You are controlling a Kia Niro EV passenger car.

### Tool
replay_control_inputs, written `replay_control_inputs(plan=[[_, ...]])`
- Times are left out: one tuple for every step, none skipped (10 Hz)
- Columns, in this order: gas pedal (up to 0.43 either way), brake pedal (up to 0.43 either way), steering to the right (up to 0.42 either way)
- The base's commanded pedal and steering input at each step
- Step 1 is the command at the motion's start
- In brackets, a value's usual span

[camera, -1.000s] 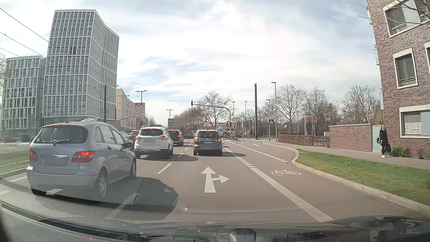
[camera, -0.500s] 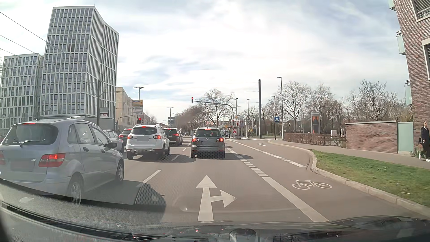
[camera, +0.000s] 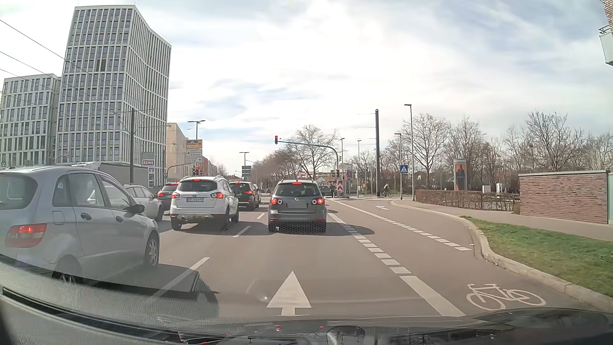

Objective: Follow the waypoints while adhering to traffic rules and regulations

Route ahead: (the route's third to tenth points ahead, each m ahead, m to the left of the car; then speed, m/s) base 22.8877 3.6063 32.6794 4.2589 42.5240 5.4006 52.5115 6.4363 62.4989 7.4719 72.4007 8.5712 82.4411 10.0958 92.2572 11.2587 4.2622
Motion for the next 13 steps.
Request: replay_control_inputs(plan=[[0.0, 0.159, -0.026], [0.0, 0.159, -0.028], [0.0, 0.152, -0.03], [0.0, 0.165, -0.032], [0.0, 0.165, -0.035], [0.0, 0.165, -0.036], [0.0, 0.165, -0.036], [0.0, 0.165, -0.037], [0.0, 0.165, -0.039], [0.0, 0.165, -0.039], [0.0, 0.165, -0.04], [0.0, 0.165, -0.04], [0.0, 0.165, -0.04]])
